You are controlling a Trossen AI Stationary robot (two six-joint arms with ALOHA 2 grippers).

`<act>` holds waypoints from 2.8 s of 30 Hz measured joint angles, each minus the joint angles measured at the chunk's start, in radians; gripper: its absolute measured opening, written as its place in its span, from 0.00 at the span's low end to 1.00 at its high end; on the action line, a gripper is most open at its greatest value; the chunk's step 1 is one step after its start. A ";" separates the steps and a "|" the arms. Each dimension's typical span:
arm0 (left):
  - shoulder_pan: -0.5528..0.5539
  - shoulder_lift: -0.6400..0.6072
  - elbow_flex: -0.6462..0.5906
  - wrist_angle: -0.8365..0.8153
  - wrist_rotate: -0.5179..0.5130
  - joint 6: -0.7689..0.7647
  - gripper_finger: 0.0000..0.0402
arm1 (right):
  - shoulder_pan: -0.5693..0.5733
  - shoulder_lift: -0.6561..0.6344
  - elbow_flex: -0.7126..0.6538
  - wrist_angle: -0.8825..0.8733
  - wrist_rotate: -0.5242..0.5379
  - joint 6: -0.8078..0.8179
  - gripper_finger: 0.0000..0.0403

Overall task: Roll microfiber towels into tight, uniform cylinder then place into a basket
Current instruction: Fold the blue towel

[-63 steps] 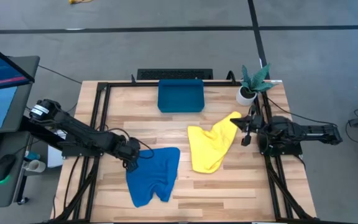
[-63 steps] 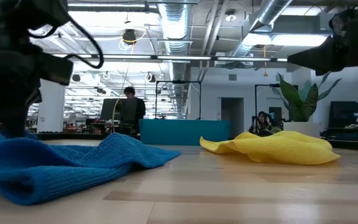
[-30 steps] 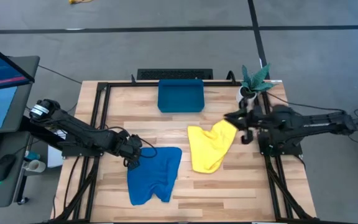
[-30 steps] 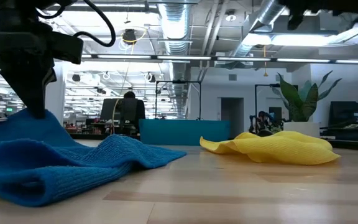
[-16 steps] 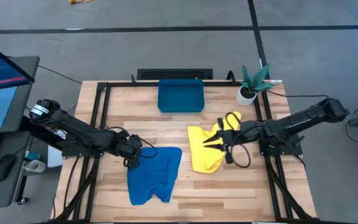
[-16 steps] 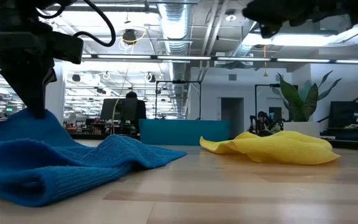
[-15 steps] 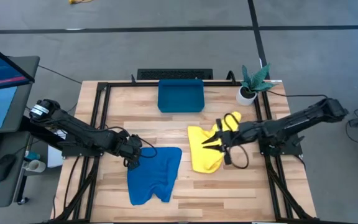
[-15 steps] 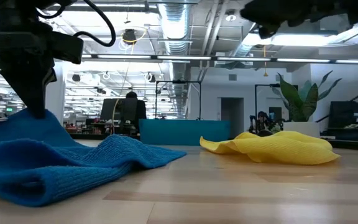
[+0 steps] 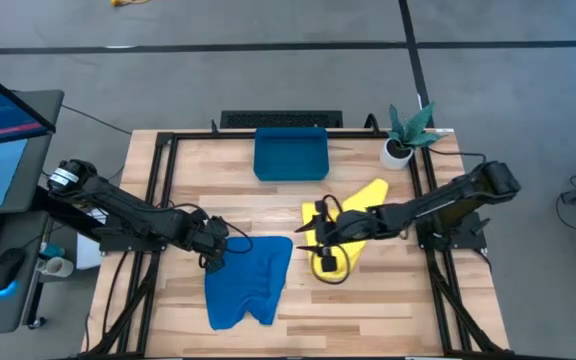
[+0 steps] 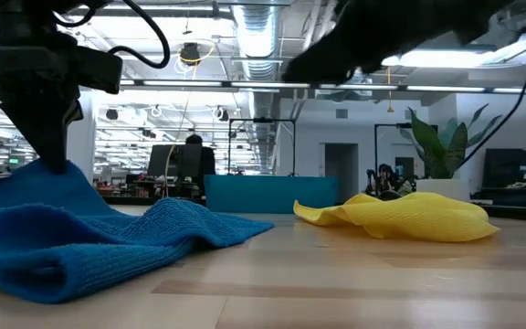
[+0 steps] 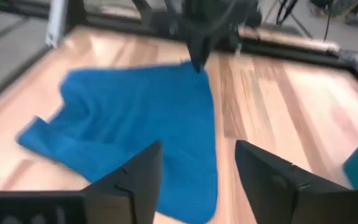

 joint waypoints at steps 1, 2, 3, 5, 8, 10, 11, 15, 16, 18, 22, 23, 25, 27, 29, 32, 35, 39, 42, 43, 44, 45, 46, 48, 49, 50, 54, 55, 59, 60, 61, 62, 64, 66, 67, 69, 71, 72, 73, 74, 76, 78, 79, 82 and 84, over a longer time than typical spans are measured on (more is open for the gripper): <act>0.000 0.000 0.000 0.000 0.000 0.000 0.00 | -0.003 0.031 0.011 0.001 0.000 0.000 0.58; 0.000 0.000 0.000 0.001 0.000 0.000 0.00 | -0.006 0.060 0.022 0.003 0.001 0.000 0.59; 0.000 0.000 0.000 0.001 0.000 0.000 0.00 | -0.009 0.088 0.028 0.000 0.003 0.000 0.59; 0.000 0.000 0.000 0.003 0.000 0.000 0.00 | -0.015 0.142 0.048 0.000 0.015 0.000 0.59; 0.000 0.000 0.000 0.003 0.000 0.000 0.00 | -0.017 0.215 0.076 -0.001 0.016 0.000 0.59; 0.000 0.000 0.000 0.003 0.000 0.000 0.00 | -0.017 0.264 0.101 0.001 0.016 0.000 0.59; 0.000 0.000 0.000 0.003 0.000 0.000 0.00 | -0.017 0.279 0.107 -0.004 0.016 0.000 0.59; 0.000 0.000 0.000 0.004 0.001 0.000 0.00 | -0.021 0.340 0.148 -0.023 0.016 0.009 0.59; 0.000 0.000 0.000 0.006 0.001 0.000 0.00 | -0.024 0.356 0.164 -0.032 0.016 0.021 0.59; 0.000 0.000 0.000 0.007 0.002 0.000 0.00 | -0.034 0.376 0.178 -0.064 0.016 0.052 0.59; 0.000 0.000 0.000 0.008 0.002 0.000 0.00 | -0.059 0.406 0.205 -0.099 0.016 0.116 0.59; 0.000 0.000 0.000 0.008 0.002 0.000 0.00 | -0.065 0.406 0.206 -0.115 0.016 0.130 0.59; 0.000 0.000 0.000 0.008 0.002 0.000 0.00 | -0.076 0.407 0.205 -0.142 0.016 0.155 0.59; 0.000 0.000 0.000 0.008 0.003 0.000 0.01 | -0.083 0.407 0.205 -0.166 0.014 0.180 0.59; 0.000 0.000 0.000 0.007 0.003 0.000 0.01 | -0.082 0.407 0.205 -0.177 0.014 0.192 0.59; 0.000 0.000 0.000 0.007 0.003 0.000 0.01 | -0.078 0.407 0.205 -0.179 0.008 0.192 0.59; 0.000 0.000 0.000 0.007 0.003 0.000 0.01 | -0.069 0.407 0.204 -0.179 -0.003 0.193 0.59; 0.000 0.000 0.000 0.026 0.004 -0.030 0.01 | -0.065 0.408 0.204 -0.179 -0.004 0.203 0.59; 0.000 0.000 0.000 0.080 0.024 -0.045 0.01 | -0.066 0.439 0.206 -0.144 -0.007 0.207 0.59; 0.000 0.000 0.000 0.092 0.040 -0.044 0.01 | -0.066 0.436 0.206 -0.148 -0.008 0.206 0.59; 0.000 0.000 0.000 0.103 0.051 -0.039 0.01 | -0.066 0.437 0.206 -0.146 -0.011 0.207 0.59; 0.000 0.000 0.000 0.109 0.062 -0.037 0.01 | -0.066 0.437 0.205 -0.148 -0.011 0.207 0.59; 0.000 0.000 0.000 0.108 0.063 -0.038 0.01 | -0.066 0.441 0.205 -0.152 -0.011 0.208 0.59; -0.001 0.000 0.000 0.104 0.063 -0.038 0.01 | -0.068 0.447 0.208 -0.148 -0.011 0.229 0.59; -0.001 0.000 0.000 0.103 0.063 -0.038 0.01 | -0.070 0.445 0.208 -0.152 -0.011 0.238 0.59; -0.001 0.000 0.000 0.102 0.063 -0.038 0.01 | -0.073 0.445 0.208 -0.153 -0.014 0.244 0.57; -0.001 0.000 0.000 0.100 0.063 -0.037 0.01 | -0.082 0.450 0.209 -0.177 -0.047 0.249 0.47; -0.001 0.000 0.000 0.099 0.062 -0.036 0.01 | -0.084 0.450 0.209 -0.182 -0.056 0.259 0.44; -0.001 0.000 0.000 0.079 0.062 0.000 0.01 | -0.097 0.450 0.208 -0.186 -0.067 0.277 0.27; -0.001 0.000 0.000 0.063 0.062 0.007 0.01 | -0.097 0.447 0.208 -0.186 -0.071 0.278 0.22; -0.001 0.000 0.000 0.046 0.058 0.008 0.01 | -0.100 0.445 0.208 -0.188 -0.071 0.278 0.18; -0.001 0.000 0.000 0.033 0.049 0.007 0.01 | -0.105 0.445 0.207 -0.189 -0.074 0.276 0.14; -0.001 0.000 0.000 0.013 0.010 -0.002 0.01 | -0.107 0.445 0.213 -0.200 -0.085 0.268 0.07; -0.001 0.000 0.000 0.002 -0.030 0.001 0.01 | -0.106 0.445 0.230 -0.227 -0.084 0.259 0.03; -0.001 0.000 0.000 0.002 -0.044 0.010 0.01 | -0.105 0.445 0.243 -0.244 -0.085 0.250 0.03; -0.001 0.000 0.000 -0.001 -0.051 0.025 0.01 | -0.100 0.447 0.276 -0.300 -0.085 0.242 0.05; -0.001 0.000 0.000 -0.006 -0.052 0.046 0.00 | -0.091 0.450 0.319 -0.382 -0.085 0.237 0.06; -0.001 0.000 0.000 -0.013 -0.052 0.053 0.00 | -0.083 0.450 0.340 -0.428 -0.080 0.236 0.05; -0.001 0.000 0.000 -0.025 -0.052 0.054 0.00 | -0.074 0.451 0.362 -0.473 -0.071 0.235 0.04; -0.001 0.000 0.000 -0.039 -0.053 0.054 0.00 | -0.065 0.452 0.381 -0.514 -0.062 0.224 0.03; -0.003 0.000 0.000 -0.055 -0.059 0.054 0.00 | -0.047 0.453 0.416 -0.586 -0.052 0.210 0.02; -0.011 0.000 0.000 -0.066 -0.070 0.052 0.00 | -0.028 0.453 0.448 -0.637 -0.029 0.209 0.03; -0.015 0.000 0.000 -0.069 -0.070 0.052 0.00 | -0.018 0.453 0.461 -0.652 -0.014 0.207 0.03; -0.030 0.000 0.000 -0.069 -0.070 0.051 0.00 | 0.011 0.453 0.489 -0.688 0.039 0.182 0.03; -0.042 0.000 0.000 -0.069 -0.071 0.051 0.00 | 0.025 0.453 0.514 -0.707 0.077 0.176 0.01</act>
